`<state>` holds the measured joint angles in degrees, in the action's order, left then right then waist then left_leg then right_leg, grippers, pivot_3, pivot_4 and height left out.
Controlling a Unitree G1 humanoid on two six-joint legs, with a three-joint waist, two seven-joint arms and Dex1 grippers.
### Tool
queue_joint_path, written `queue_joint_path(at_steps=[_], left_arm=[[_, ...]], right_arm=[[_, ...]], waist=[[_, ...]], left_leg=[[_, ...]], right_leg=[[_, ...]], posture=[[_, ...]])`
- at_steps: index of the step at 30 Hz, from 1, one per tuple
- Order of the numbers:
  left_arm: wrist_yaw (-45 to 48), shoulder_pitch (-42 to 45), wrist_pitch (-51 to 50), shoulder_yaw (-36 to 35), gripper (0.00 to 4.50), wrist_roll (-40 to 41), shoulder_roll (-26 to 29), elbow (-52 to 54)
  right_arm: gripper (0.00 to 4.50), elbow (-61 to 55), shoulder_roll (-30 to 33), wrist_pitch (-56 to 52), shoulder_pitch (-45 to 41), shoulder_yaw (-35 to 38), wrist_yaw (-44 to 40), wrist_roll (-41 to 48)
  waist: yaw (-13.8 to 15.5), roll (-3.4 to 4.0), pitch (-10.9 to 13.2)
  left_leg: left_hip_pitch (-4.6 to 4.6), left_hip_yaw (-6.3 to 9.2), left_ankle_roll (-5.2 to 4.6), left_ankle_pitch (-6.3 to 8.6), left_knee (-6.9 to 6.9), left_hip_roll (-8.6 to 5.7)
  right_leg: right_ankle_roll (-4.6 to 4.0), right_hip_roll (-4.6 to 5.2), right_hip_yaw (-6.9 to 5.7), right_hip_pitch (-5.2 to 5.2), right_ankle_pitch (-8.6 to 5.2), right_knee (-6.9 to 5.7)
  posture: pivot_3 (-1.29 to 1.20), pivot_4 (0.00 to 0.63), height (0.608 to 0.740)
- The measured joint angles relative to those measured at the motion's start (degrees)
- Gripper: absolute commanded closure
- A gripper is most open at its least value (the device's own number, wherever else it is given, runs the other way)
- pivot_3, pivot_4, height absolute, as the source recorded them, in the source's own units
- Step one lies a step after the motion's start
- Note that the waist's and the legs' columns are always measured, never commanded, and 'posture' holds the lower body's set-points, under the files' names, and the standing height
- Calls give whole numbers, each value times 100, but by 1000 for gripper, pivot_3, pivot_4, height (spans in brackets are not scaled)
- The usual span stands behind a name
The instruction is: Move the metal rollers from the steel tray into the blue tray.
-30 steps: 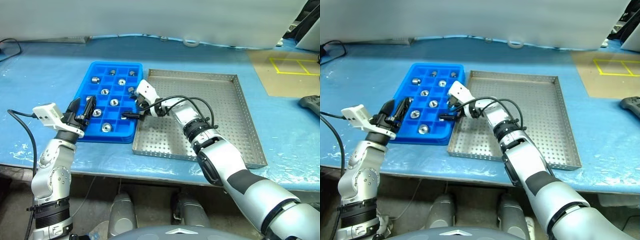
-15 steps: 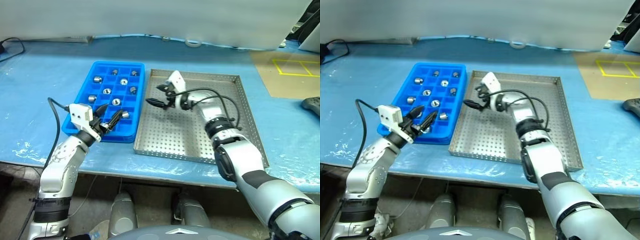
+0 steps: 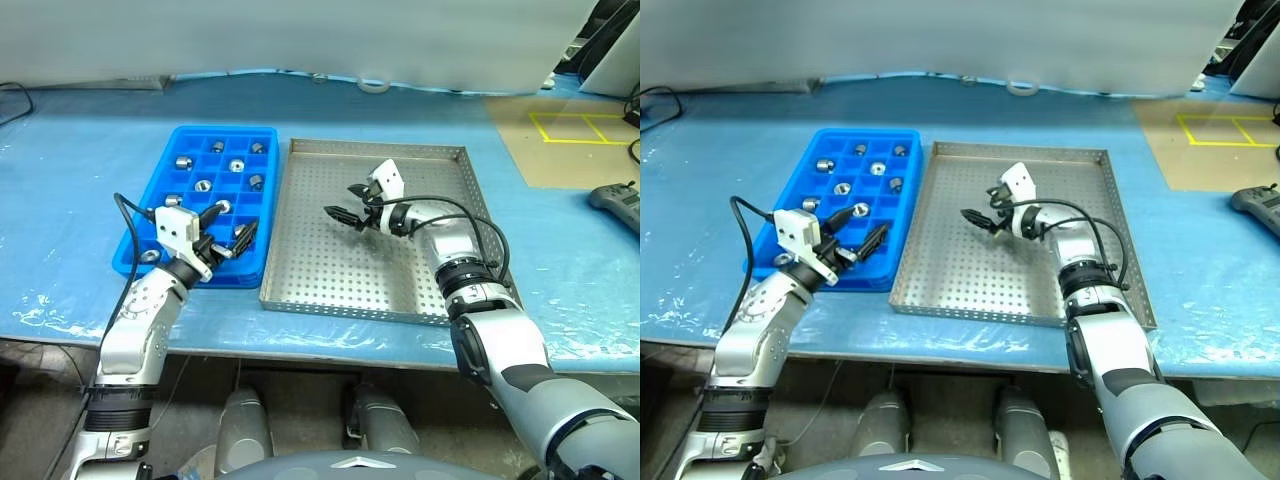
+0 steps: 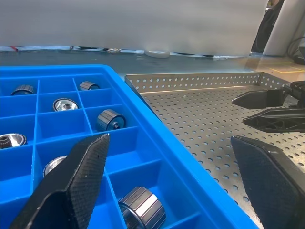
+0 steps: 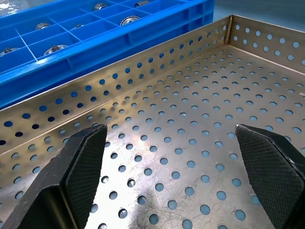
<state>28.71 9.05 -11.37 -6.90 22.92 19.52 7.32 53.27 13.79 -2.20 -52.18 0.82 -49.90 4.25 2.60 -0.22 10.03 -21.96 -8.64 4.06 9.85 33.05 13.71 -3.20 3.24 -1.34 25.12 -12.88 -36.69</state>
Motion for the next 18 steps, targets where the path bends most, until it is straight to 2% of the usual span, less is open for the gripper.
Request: queue_joint_path(at_steps=[6,18], left_arm=[[-62,-46,67,-5,37,-50,-61,73],[-36,103,182,14,37,-225,-51,40]], right_arm=[[0,161,-37,169,-340,-2,-45,0],[0,310,-13,349,-340,-34,9,-33]], waist=[[3,0,0],[28,0,0]], left_leg=[[-1,0,-3,2,0,1],[-2,-1,-4,2,0,0]], right_leg=[[0,0,0,1,0,1],[0,1,-1,0,0,2]], posture=[[12,150,740],[1,150,740]])
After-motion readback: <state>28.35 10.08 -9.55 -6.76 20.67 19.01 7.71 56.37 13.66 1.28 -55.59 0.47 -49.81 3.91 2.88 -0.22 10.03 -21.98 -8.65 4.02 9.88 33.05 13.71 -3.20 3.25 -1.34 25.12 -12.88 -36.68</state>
